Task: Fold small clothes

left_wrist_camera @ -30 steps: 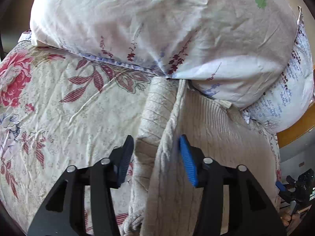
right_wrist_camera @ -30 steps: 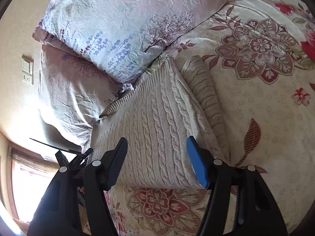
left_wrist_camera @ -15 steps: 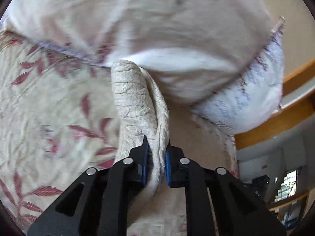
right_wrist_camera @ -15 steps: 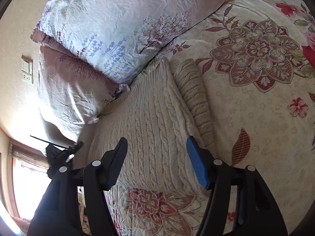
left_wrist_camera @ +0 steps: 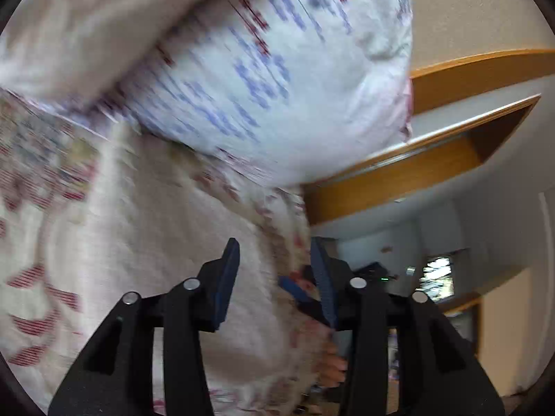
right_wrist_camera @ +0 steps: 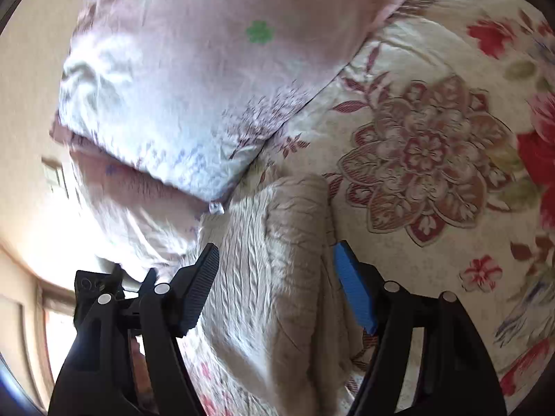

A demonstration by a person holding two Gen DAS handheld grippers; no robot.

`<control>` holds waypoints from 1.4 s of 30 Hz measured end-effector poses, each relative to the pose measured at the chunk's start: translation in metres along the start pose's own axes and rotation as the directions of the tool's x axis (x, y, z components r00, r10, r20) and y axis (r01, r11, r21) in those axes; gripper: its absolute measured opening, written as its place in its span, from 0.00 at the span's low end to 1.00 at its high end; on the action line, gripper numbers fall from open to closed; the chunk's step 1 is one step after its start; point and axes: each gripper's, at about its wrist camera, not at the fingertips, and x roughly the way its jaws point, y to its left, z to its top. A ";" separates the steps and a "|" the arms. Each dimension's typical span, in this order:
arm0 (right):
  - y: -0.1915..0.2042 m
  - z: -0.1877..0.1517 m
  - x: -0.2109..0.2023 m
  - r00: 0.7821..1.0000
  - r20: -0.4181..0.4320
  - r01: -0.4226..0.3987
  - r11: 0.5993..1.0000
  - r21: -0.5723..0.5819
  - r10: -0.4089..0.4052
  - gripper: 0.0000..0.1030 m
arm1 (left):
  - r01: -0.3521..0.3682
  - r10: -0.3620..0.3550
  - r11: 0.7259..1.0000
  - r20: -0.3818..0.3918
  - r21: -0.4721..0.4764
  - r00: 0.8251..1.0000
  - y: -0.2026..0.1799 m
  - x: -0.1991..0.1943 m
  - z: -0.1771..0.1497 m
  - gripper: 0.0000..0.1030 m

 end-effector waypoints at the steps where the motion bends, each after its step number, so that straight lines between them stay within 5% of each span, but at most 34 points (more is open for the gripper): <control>1: 0.002 0.001 0.005 1.000 -0.019 0.020 1.000 -0.009 -0.020 0.69 | -0.072 0.071 0.997 0.017 0.013 0.997 0.008 -0.010 0.003 0.45; 4: -0.003 -0.001 0.028 0.992 -0.111 0.065 0.998 0.003 -0.064 0.69 | -0.195 0.195 0.981 0.020 -0.003 0.981 0.036 -0.030 -0.003 0.51; 6: 0.001 -0.004 0.048 0.983 -0.155 0.092 0.995 -0.041 -0.097 0.23 | -0.231 0.231 0.973 -0.004 -0.011 0.973 0.051 -0.034 -0.011 0.52; 10: 0.035 0.011 0.052 0.983 -0.005 0.181 0.962 -0.203 -0.186 0.18 | -0.285 0.286 0.958 -0.044 0.021 0.957 0.060 -0.018 -0.019 0.53; 13: 0.037 0.018 0.058 0.967 -0.058 0.237 0.959 -0.155 -0.248 0.29 | -0.319 0.325 0.942 -0.043 0.101 0.945 0.057 -0.009 -0.030 0.61; 16: 0.017 0.004 0.045 0.968 -0.099 0.224 0.971 -0.078 -0.231 0.81 | -0.366 0.378 0.915 -0.042 0.168 0.925 0.054 0.003 -0.034 0.66; 21: -0.010 -0.017 0.040 0.979 -0.157 0.138 0.990 0.031 -0.131 0.83 | -0.357 0.367 0.925 -0.065 0.128 0.928 0.062 0.026 -0.033 0.71; 22: -0.012 -0.021 0.041 0.980 -0.173 0.105 0.993 0.047 -0.096 0.65 | -0.342 0.351 0.933 -0.076 0.110 0.933 0.064 0.030 -0.032 0.71; 23: -0.014 -0.026 0.045 0.979 -0.197 0.069 0.995 0.072 -0.054 0.34 | -0.338 0.346 0.936 -0.074 0.095 0.935 0.066 0.032 -0.031 0.65; 26: -0.004 -0.043 0.046 0.987 -0.160 0.009 0.997 0.072 0.003 0.29 | -0.285 0.289 0.956 -0.048 0.068 0.956 0.070 0.018 -0.029 0.39; 28: 0.014 -0.049 0.049 0.986 -0.154 -0.050 0.997 0.053 0.058 0.27 | -0.225 0.227 0.970 -0.020 0.087 0.974 0.066 -0.013 -0.028 0.36; 30: 0.045 -0.060 0.058 0.979 -0.177 -0.108 0.994 -0.031 0.101 0.27 | -0.235 0.229 0.959 0.056 0.159 0.972 0.060 -0.048 -0.028 0.36; 32: 0.069 -0.074 0.076 0.973 -0.218 -0.096 0.988 -0.121 0.068 0.27 | -0.297 0.278 0.933 0.117 0.205 0.954 0.063 -0.080 -0.027 0.39; 33: 0.074 -0.081 0.088 0.972 -0.234 -0.042 0.986 -0.162 0.003 0.28 | -0.372 0.348 0.899 0.135 0.233 0.928 0.067 -0.090 -0.026 0.43; 36: 0.079 -0.097 0.105 0.949 -0.174 0.212 0.940 -0.266 -0.263 0.33 | -0.592 0.552 0.747 0.214 0.302 0.806 0.075 -0.114 -0.035 0.43; 38: 0.092 -0.105 0.087 0.953 -0.060 0.267 0.917 -0.295 -0.297 0.34 | -0.610 0.561 0.726 0.240 0.318 0.792 0.076 -0.135 -0.049 0.52; 40: 0.111 -0.118 0.064 0.976 0.028 0.214 0.918 -0.334 -0.217 0.37 | -0.630 0.572 0.701 0.264 0.334 0.777 0.076 -0.151 -0.068 0.70; 42: 0.127 -0.137 0.052 0.998 0.004 0.056 0.926 -0.375 -0.059 0.54 | -0.670 0.603 0.660 0.292 0.341 0.742 0.075 -0.158 -0.090 0.86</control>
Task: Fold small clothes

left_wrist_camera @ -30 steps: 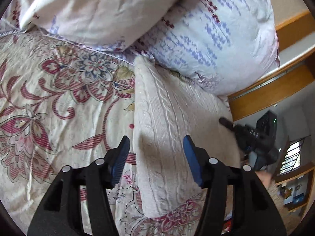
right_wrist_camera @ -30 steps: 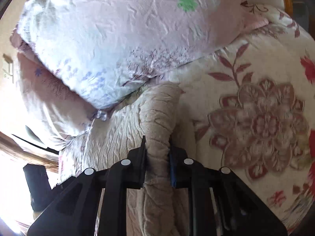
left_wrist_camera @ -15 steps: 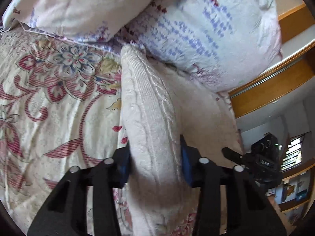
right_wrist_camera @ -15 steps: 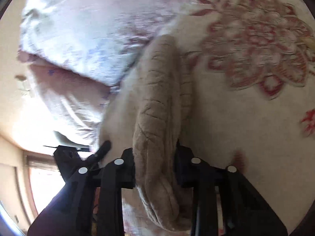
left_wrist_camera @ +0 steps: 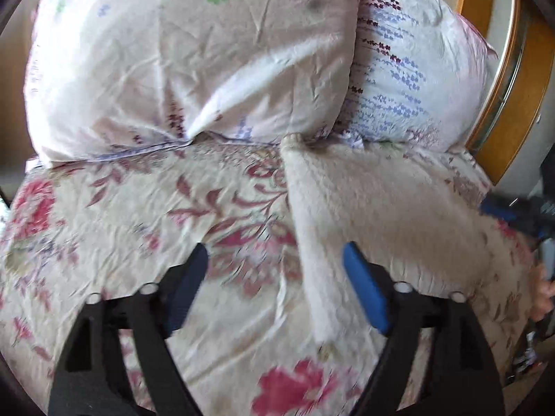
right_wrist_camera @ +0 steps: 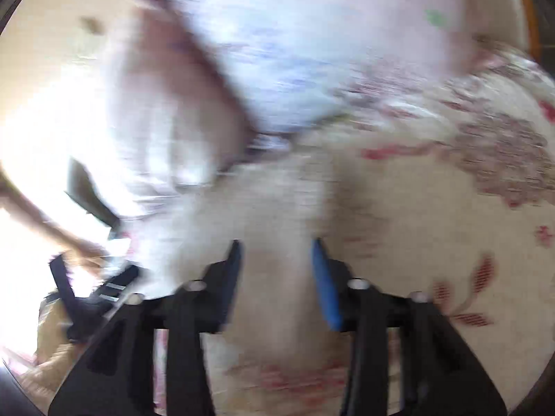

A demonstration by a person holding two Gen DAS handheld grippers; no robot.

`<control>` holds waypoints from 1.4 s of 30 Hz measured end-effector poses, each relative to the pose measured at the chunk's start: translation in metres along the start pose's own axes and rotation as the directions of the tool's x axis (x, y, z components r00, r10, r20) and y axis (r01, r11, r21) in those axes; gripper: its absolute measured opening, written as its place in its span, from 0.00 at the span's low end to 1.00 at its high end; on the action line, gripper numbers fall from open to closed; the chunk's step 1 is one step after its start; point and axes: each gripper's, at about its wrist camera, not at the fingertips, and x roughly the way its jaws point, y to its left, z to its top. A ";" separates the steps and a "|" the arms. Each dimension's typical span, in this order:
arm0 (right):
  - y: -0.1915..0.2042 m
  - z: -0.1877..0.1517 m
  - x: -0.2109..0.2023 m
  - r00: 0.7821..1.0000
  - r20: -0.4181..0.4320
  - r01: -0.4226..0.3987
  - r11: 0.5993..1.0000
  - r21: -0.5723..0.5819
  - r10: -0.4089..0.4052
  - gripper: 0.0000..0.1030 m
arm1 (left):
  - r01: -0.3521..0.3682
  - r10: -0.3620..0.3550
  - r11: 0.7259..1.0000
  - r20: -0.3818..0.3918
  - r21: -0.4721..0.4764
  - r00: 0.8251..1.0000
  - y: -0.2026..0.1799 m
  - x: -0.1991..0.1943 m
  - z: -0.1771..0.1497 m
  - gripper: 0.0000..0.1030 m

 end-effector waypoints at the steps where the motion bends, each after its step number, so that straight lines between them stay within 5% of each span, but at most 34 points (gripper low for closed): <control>1: 0.006 -0.007 0.002 0.999 -0.018 -0.029 0.999 -0.016 0.028 0.64 | -0.008 0.008 1.000 -0.001 0.009 1.000 -0.002 -0.003 -0.006 0.88; 3: 0.014 -0.022 0.024 0.994 -0.112 0.011 0.998 -0.059 -0.017 0.66 | 0.001 -0.001 1.000 -0.018 0.018 1.000 -0.013 -0.007 -0.020 0.93; 5: 0.003 -0.032 0.046 0.958 -0.206 0.185 0.980 -0.079 -0.197 0.64 | 0.029 -0.029 1.000 -0.059 0.010 0.998 -0.021 -0.003 -0.031 0.93; 8: 0.007 -0.039 0.026 0.951 -0.124 0.274 0.958 -0.088 -0.283 0.68 | 0.010 -0.010 1.000 -0.126 -0.005 0.992 -0.038 0.014 -0.042 0.93; 10: 0.019 -0.043 0.012 0.885 -0.050 0.452 0.881 -0.142 -0.462 0.99 | -0.013 0.012 1.000 -0.145 -0.004 0.989 -0.047 0.020 -0.048 0.95; 11: 0.025 -0.051 0.003 0.829 0.008 0.553 0.818 -0.159 -0.559 0.99 | -0.017 0.017 1.000 -0.150 0.001 0.989 -0.051 0.022 -0.049 0.96; 12: 0.025 -0.057 0.002 0.820 0.022 0.567 0.806 -0.168 -0.572 0.99 | -0.018 0.019 1.000 -0.152 0.008 0.988 -0.054 0.023 -0.052 0.97; 14: 0.018 -0.075 0.003 0.844 -0.028 0.524 0.835 -0.167 -0.535 0.99 | -0.030 0.035 0.999 -0.161 0.029 0.986 -0.061 0.026 -0.054 0.98; 19: 0.017 -0.104 0.022 0.840 -0.106 0.510 0.841 -0.180 -0.532 0.99 | -0.055 0.061 0.998 -0.188 0.034 0.980 -0.061 0.038 -0.058 0.98; 23: 0.027 -0.118 0.038 0.817 -0.092 0.533 0.806 -0.258 -0.570 0.99 | -0.054 0.059 0.998 -0.172 0.030 0.983 -0.057 0.035 -0.061 0.98; 33: 0.028 -0.122 0.030 0.833 0.004 0.536 0.804 -0.258 -0.554 0.99 | -0.104 0.109 0.993 -0.128 0.049 0.986 -0.056 0.031 -0.069 0.98; 42: 0.029 -0.122 0.031 0.835 0.005 0.532 0.806 -0.261 -0.550 0.99 | -0.099 0.105 0.994 -0.128 0.051 0.986 -0.056 0.033 -0.068 0.98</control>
